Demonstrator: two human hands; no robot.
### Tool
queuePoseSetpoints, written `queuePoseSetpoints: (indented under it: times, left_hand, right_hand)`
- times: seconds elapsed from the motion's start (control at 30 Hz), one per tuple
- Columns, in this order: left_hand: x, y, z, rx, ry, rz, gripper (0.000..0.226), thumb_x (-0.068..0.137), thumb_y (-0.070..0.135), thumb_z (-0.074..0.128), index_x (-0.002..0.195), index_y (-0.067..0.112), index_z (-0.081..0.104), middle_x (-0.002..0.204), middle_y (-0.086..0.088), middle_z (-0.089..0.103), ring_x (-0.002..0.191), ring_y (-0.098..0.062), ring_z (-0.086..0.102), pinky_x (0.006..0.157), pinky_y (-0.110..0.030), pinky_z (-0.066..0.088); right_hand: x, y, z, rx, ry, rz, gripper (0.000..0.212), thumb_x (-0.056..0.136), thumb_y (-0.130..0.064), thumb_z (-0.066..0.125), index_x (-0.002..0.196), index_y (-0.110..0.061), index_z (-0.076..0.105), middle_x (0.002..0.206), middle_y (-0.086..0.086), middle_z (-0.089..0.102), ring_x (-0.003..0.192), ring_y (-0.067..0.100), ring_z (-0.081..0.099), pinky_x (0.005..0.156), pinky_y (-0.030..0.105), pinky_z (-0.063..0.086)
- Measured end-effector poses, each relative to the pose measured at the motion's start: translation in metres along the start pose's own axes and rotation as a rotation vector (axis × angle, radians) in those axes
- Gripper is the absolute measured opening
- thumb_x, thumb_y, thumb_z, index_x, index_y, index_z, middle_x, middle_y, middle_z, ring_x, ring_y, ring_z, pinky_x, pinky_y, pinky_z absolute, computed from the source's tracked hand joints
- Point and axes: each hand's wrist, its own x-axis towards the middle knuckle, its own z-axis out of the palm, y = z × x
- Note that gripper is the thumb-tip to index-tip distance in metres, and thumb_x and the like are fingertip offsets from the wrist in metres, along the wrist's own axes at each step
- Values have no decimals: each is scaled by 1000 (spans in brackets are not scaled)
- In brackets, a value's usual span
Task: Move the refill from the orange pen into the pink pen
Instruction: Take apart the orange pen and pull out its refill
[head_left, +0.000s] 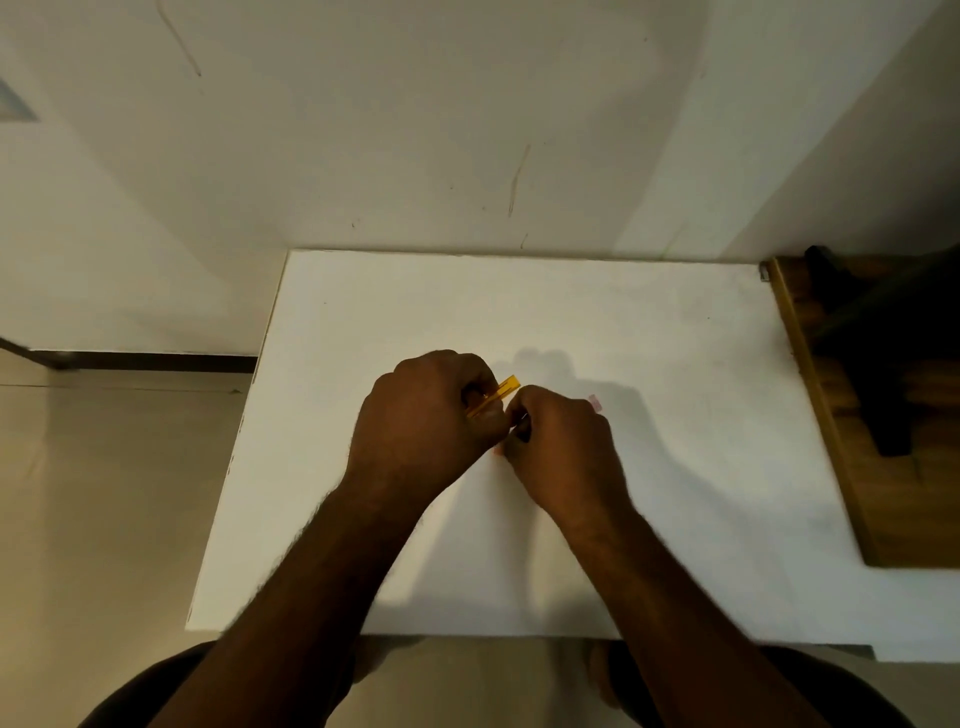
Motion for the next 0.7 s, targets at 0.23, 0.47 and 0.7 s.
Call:
queuePoseSetpoints:
  times: [0.23, 0.47, 0.7]
  left_hand:
    - [1, 0, 1, 17, 6, -10, 14, 71, 33, 73, 85, 32, 72, 76, 10, 66, 70, -10, 62, 66, -33, 54]
    - [3, 0, 5, 49, 35, 78, 15, 74, 27, 73, 89, 29, 75, 77, 10, 62, 71, -12, 61, 62, -27, 45]
    - [3, -2, 8, 55, 30, 120, 20, 75, 26, 75, 95, 27, 77, 84, 9, 64, 75, -13, 62, 65, -27, 44]
  right_hand:
    - [6, 5, -16, 338, 102, 85, 5, 88, -20, 76, 91, -19, 74, 82, 1, 78, 80, 21, 75, 82, 34, 58]
    - [10, 9, -43, 1335, -167, 345, 20, 103, -13, 55, 106, -7, 74, 99, 10, 81, 93, 25, 79, 77, 28, 63]
    - [8, 8, -43, 1377, -214, 369, 27, 106, -9, 47, 101, -4, 73, 93, 11, 81, 88, 24, 80, 76, 29, 64]
